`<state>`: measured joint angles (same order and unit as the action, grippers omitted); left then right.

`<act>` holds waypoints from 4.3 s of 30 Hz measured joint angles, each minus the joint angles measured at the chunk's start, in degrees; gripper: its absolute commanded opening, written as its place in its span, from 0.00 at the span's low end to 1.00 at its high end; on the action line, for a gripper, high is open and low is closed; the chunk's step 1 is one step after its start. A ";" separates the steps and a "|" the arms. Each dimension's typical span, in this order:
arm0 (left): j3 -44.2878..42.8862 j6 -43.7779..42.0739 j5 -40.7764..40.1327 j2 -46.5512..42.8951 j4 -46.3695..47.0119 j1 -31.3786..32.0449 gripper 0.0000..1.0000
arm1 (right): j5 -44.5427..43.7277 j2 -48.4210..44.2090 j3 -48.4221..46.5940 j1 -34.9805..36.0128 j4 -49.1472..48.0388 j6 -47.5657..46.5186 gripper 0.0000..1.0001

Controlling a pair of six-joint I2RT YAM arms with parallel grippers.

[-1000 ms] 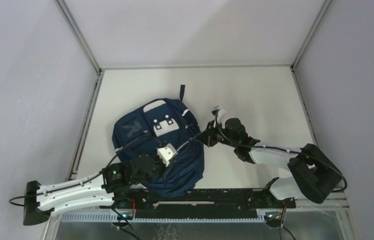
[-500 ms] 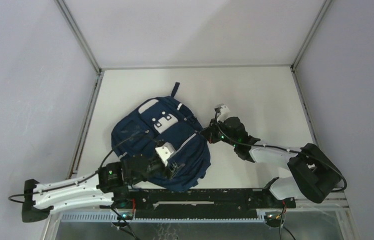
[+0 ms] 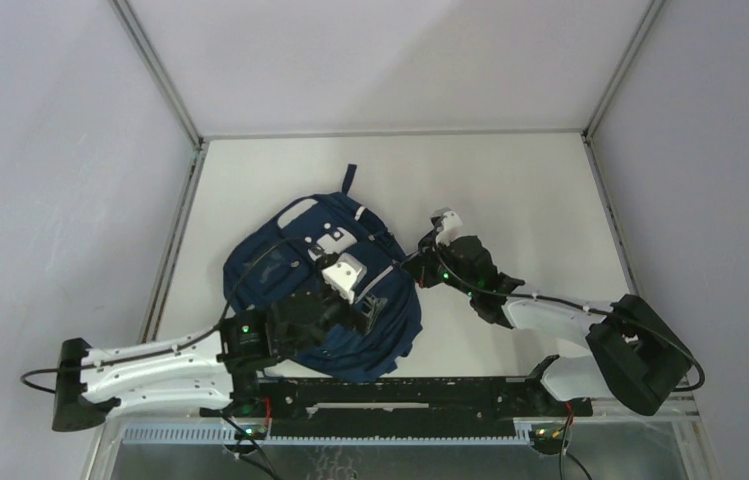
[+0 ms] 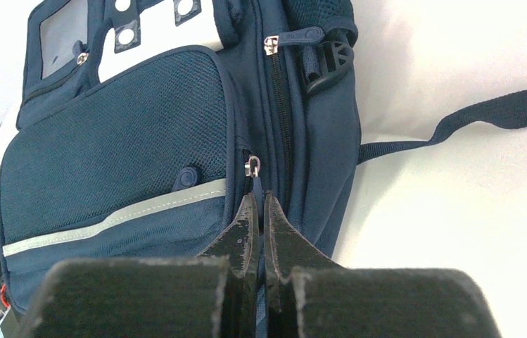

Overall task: Pack the student bag
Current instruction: Zip the student bag at the center of the board, then reset both arms

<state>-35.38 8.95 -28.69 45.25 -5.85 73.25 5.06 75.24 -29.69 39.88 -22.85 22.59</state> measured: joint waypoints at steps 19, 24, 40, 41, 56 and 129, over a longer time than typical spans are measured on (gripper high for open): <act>-10.82 9.07 -14.43 26.67 -1.31 3.69 0.71 | -0.55 -4.50 1.44 0.33 1.29 0.00 0.00; -13.55 8.94 -18.29 34.47 -1.79 3.72 0.68 | -0.52 -4.57 1.55 0.28 1.31 0.02 0.00; -16.85 11.87 -23.67 42.69 -3.76 2.45 0.00 | -0.37 -6.64 2.84 0.11 2.16 0.07 0.00; -16.68 11.52 -22.77 42.05 -3.74 2.16 0.00 | -0.20 -7.15 3.04 0.07 2.54 0.07 0.00; 6.01 -0.35 14.62 11.30 10.38 -0.94 0.00 | 3.61 -25.09 4.68 3.30 17.33 0.02 0.00; -13.20 15.82 2.25 9.99 -10.67 -15.63 1.00 | -13.70 -33.77 -0.44 -18.80 40.11 11.41 1.00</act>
<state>-48.58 24.77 -26.44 55.24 -16.51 57.63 -8.64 41.47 -30.13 21.08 17.26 34.00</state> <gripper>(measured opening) 0.996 0.993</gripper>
